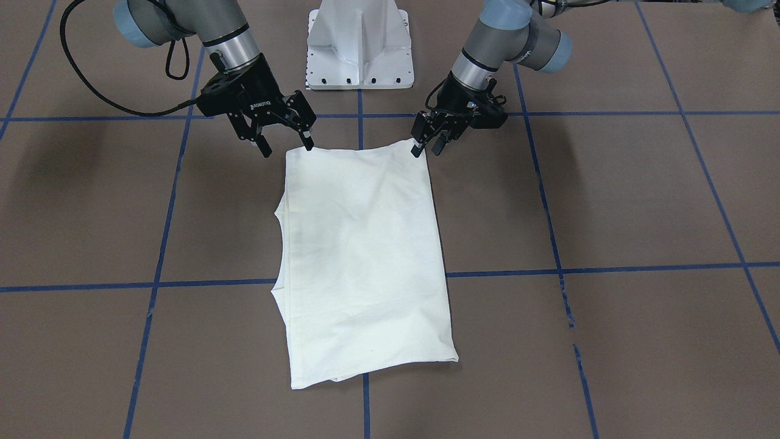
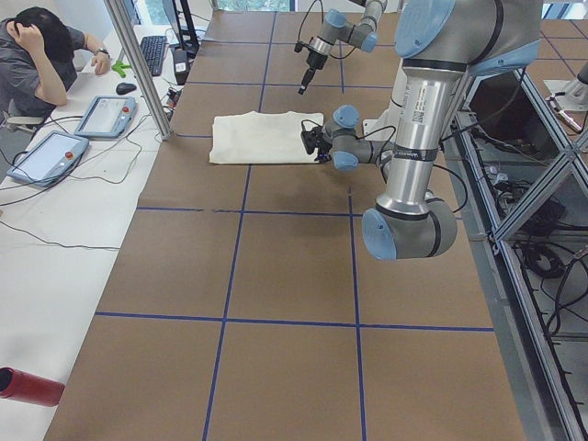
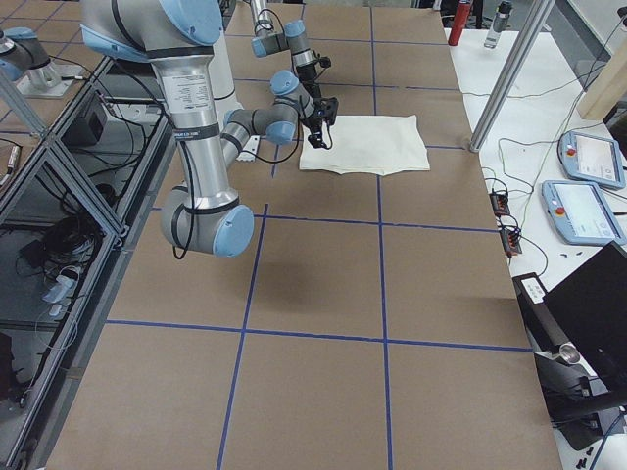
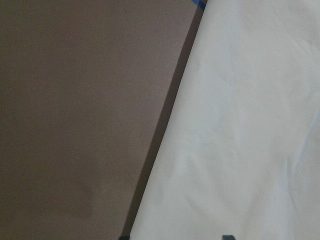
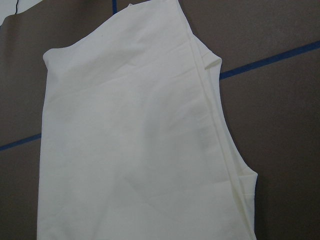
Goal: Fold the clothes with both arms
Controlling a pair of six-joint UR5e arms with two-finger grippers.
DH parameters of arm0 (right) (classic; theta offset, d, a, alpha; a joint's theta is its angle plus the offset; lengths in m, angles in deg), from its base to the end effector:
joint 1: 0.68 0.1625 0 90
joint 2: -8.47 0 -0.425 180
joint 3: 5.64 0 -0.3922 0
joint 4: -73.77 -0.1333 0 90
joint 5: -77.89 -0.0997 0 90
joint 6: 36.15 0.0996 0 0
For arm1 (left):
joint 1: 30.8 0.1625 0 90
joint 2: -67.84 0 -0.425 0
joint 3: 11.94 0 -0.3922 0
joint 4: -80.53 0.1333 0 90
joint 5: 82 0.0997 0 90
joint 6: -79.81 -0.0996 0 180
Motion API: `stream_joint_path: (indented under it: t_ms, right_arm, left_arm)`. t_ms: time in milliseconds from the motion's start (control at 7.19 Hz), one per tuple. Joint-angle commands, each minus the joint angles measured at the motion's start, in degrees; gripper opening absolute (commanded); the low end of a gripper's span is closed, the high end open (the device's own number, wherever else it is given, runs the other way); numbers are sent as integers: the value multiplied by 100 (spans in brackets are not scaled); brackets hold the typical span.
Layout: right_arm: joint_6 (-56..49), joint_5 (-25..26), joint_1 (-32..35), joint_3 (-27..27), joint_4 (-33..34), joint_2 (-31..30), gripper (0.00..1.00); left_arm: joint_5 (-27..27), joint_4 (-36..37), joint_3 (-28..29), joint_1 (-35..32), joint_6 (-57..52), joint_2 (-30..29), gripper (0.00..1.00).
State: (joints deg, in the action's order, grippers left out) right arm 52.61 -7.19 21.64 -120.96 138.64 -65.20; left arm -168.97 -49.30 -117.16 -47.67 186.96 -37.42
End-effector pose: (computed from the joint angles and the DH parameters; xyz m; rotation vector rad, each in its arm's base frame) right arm -0.4485 -0.3375 0.2572 0.3142 -1.1323 0.3749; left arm 0.5121 -0.3001 0.3132 0.0437 1.2453 -0.5487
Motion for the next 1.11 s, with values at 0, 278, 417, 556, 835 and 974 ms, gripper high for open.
stream_joint_path:
  t_ms: [0,278,417,556,835,974]
  right_arm:
    - [1,0,1,1,0,1,100]
    - [1,9,1,19,0,1,100]
    - [1,9,1,19,0,-8,100]
    - [9,9,-8,19,0,-8,100]
    - [1,70,-8,19,0,-16,100]
    - [1,71,-8,27,0,-8,100]
  left_arm:
    - [13,-6,45,174,139,14,67]
    - [75,-6,142,324,157,-29,67]
    - [84,-6,150,325,157,-38,67]
    - [75,2,151,325,157,-38,67]
    - [84,2,151,325,157,-47,67]
    - [75,2,151,325,157,-47,67]
